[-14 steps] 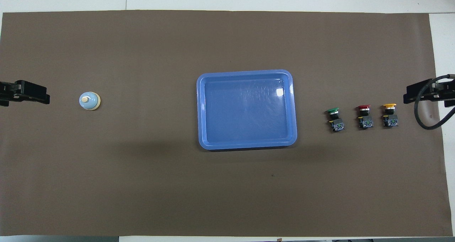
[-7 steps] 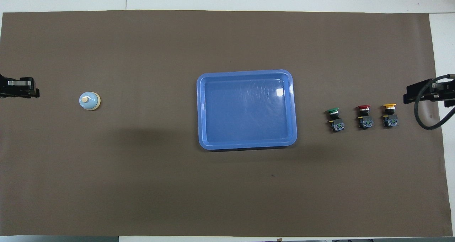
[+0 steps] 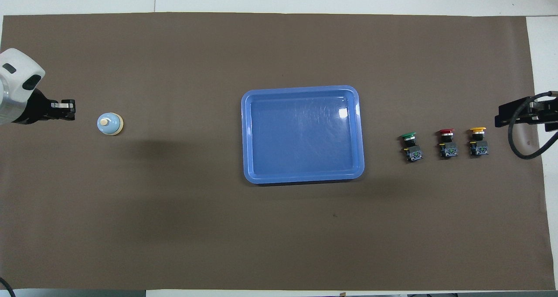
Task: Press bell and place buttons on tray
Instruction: 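Move the left gripper onto the bell and press it down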
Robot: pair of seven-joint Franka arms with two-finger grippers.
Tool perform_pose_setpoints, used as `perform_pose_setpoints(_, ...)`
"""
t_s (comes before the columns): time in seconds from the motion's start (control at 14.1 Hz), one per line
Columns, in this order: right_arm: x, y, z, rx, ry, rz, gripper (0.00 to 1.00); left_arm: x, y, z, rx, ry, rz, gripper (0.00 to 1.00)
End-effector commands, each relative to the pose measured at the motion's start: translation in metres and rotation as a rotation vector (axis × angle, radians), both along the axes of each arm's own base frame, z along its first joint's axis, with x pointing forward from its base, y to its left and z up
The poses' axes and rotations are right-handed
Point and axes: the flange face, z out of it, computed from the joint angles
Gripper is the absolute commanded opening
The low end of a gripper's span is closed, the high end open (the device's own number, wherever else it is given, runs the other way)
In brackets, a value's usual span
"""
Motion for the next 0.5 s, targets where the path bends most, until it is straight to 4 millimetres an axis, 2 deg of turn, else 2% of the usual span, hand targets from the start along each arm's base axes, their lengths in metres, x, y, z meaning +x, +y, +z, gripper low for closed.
perform_pose_setpoints(0.0,-0.004,0.001,0.004,-0.011,0.002,-0.012,1.00,0.003,0.004,-0.036,0.008,-0.041,0.007,0.00)
perform_pose_setpoints(0.14,-0.004,0.001,0.003,-0.011,0.004,-0.012,1.00,0.003,0.004,-0.059,0.006,-0.037,0.006,0.00)
perform_pose_setpoints(0.28,-0.004,0.001,0.003,-0.011,0.004,-0.012,1.00,0.007,0.000,-0.073,0.004,-0.031,-0.002,0.00)
perform_pose_setpoints(0.43,-0.004,0.001,0.003,-0.011,0.004,-0.012,1.00,0.002,0.001,-0.086,0.004,-0.029,-0.001,0.00)
